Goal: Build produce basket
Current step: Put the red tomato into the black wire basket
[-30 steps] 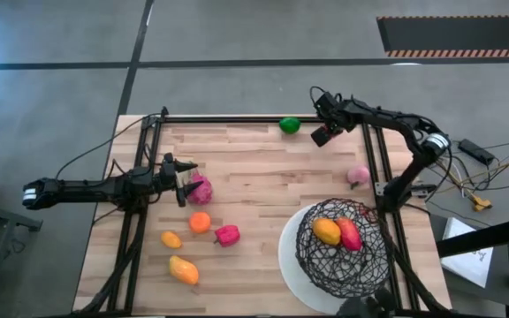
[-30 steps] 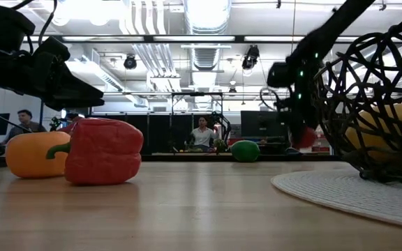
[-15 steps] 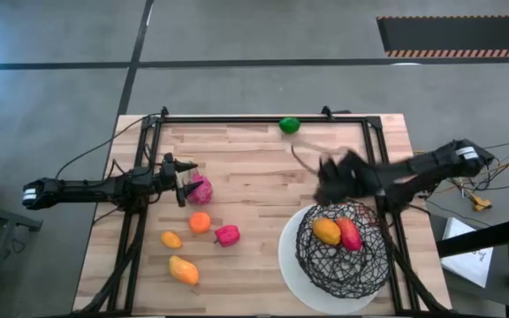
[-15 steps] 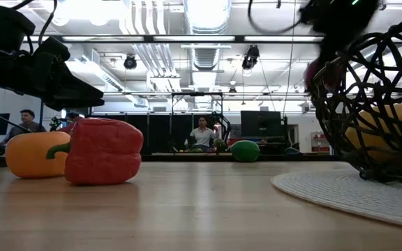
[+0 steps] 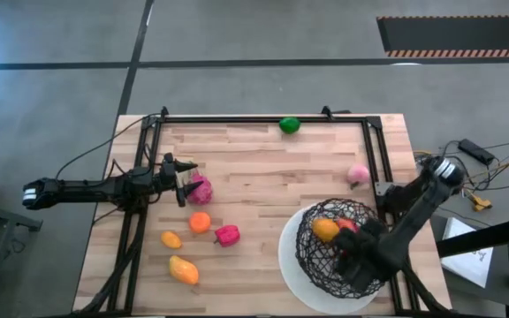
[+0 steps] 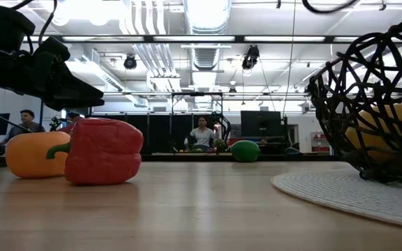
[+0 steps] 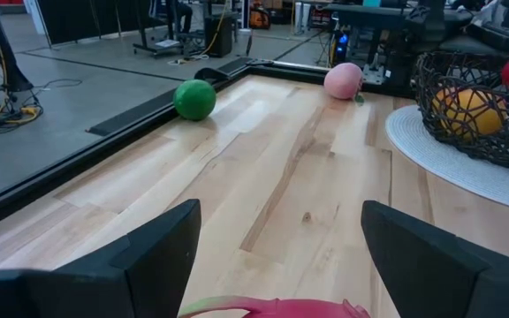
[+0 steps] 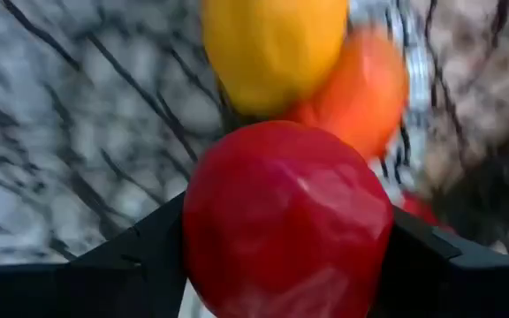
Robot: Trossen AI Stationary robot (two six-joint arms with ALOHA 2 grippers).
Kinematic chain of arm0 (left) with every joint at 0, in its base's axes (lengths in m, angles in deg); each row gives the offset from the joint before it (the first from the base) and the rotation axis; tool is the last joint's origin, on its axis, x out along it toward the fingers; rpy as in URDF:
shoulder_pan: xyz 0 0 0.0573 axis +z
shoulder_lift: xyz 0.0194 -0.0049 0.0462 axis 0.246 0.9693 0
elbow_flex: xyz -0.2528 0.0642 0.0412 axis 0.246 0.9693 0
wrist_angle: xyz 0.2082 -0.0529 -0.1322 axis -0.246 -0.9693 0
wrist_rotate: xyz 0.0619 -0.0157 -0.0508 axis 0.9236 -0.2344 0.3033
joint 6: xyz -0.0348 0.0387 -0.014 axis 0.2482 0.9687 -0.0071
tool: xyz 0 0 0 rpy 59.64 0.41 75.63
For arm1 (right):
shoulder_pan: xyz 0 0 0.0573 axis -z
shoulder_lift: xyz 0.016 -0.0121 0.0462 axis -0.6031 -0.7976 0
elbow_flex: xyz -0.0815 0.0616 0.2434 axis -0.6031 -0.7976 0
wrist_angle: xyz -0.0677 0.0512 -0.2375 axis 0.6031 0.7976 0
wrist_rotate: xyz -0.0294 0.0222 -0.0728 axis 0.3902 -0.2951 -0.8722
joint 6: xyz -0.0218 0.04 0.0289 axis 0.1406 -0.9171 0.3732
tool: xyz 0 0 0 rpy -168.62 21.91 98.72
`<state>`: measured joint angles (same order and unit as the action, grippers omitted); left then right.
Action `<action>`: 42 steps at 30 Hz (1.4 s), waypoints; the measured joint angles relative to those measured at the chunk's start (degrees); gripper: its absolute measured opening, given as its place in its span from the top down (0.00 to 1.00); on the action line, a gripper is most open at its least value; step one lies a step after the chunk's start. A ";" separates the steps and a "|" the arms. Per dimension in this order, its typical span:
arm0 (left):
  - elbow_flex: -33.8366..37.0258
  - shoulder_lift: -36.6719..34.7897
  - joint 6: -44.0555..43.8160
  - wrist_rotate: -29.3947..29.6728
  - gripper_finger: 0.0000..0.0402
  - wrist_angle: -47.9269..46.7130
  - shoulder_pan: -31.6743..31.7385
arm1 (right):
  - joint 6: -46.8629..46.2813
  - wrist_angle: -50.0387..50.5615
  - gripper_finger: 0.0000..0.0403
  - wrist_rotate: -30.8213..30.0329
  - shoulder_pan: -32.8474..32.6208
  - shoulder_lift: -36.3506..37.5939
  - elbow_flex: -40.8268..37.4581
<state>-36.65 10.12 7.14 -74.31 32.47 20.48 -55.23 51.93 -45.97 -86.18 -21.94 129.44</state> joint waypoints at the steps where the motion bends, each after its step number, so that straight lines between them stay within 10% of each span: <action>1: 0.00 0.00 -0.02 0.00 0.26 0.00 0.00 | -0.65 1.71 0.37 1.48 -0.24 -1.89 0.64; 16: 0.00 0.00 0.00 0.00 0.26 0.00 0.00 | 5.84 10.41 0.29 13.62 0.10 -18.75 3.95; 42: 0.00 0.00 -0.01 0.00 0.26 0.02 0.02 | -2.77 3.90 0.19 12.12 0.10 -3.08 3.88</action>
<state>-36.65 10.12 7.13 -74.31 32.49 20.50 -57.99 55.83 -33.85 -86.09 -25.02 133.32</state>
